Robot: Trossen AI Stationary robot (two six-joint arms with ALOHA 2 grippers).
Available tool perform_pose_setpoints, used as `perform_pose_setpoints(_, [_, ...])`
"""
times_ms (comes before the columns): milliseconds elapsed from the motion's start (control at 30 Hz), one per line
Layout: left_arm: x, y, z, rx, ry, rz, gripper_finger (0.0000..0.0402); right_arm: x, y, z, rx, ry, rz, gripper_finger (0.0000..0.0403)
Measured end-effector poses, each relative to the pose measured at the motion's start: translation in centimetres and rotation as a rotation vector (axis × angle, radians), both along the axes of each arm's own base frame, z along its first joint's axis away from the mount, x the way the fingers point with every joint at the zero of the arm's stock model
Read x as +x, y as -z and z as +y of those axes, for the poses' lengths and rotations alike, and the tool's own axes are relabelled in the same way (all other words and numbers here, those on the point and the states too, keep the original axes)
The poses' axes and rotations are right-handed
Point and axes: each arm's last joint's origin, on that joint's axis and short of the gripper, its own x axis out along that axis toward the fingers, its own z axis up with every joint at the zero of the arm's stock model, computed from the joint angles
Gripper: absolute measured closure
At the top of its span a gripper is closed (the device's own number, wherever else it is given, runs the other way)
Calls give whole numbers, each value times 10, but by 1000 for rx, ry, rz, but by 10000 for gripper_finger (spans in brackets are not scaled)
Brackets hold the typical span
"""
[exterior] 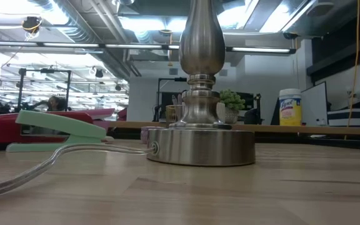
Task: Screw lightbulb
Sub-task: Remove the lightbulb from the lamp
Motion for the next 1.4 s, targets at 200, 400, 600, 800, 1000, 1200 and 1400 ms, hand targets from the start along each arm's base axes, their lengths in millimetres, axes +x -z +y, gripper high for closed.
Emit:
perform_pose_setpoints(200, [0,0,0,9,2,8,399,2,0,-4,-13,43,2,177])
perform_pose_setpoints(400, [1,0,2,-7,-4,-3,399,3,0,-8,-19,57,2,177])
perform_pose_setpoints(600, [7,0,9,-74,55,-45,399,7,2,-11,-20,72,4,178])
perform_pose_setpoints(800, [11,1,13,-93,102,-50,399,12,6,-14,-28,81,15,178])
perform_pose_setpoints(1000, [7,1,5,-81,129,-42,399,12,4,-15,-35,114,0,178])
perform_pose_setpoints(1200, [3,1,-2,-81,150,-41,399,12,4,-15,-36,116,-1,178])
perform_pose_setpoints(1400, [2,1,-5,-81,163,-40,399,12,4,-15,-34,122,-3,178])
